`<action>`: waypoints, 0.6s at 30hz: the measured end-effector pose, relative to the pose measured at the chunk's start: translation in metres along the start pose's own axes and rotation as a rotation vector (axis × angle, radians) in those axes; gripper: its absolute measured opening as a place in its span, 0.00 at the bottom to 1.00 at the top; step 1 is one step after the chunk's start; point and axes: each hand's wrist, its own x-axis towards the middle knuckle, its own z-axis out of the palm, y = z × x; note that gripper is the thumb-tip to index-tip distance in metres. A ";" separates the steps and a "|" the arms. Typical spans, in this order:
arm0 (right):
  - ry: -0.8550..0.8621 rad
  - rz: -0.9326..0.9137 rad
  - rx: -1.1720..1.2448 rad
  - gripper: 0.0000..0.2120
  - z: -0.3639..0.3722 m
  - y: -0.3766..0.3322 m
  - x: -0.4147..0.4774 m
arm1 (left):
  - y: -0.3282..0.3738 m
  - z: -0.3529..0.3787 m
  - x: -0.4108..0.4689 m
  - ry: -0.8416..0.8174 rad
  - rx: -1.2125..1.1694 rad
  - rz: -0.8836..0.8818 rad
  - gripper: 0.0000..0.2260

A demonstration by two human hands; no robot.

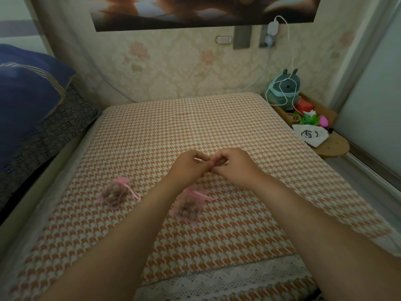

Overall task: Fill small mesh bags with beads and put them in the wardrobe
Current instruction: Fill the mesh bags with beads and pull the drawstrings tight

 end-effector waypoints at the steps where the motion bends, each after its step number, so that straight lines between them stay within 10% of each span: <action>1: -0.007 -0.001 0.007 0.08 0.000 -0.002 -0.001 | -0.001 -0.003 -0.003 -0.010 0.014 0.010 0.07; 7: -0.127 0.049 0.019 0.05 0.005 -0.011 -0.006 | -0.015 -0.032 -0.017 -0.154 0.481 0.073 0.04; 18: -0.204 0.024 0.018 0.05 0.011 -0.027 -0.011 | -0.007 -0.049 -0.034 -0.262 0.515 -0.050 0.18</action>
